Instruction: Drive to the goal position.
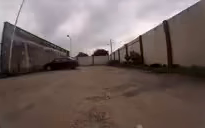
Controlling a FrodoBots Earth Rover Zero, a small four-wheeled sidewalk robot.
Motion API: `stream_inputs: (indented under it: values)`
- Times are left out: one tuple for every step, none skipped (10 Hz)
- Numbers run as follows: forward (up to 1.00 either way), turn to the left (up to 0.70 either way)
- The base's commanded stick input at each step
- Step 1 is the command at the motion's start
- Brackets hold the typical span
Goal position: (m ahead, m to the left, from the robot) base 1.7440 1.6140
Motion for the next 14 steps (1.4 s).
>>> stream_inputs:
  values:
    - [0.7, 0.0]
    - [0.7, 0.0]
    - [0.7, 0.0]
    - [0.7, 0.0]
    - [0.7, 0.0]
    - [0.7, 0.0]
    - [0.7, 0.0]
    - [0.7, 0.0]
    - [0.7, 0.0]
    - [0.7, 0.0]
    - [0.7, 0.0]
    - [0.7, 0.0]
    - [0.7, 0.0]
    - [0.7, 0.0]
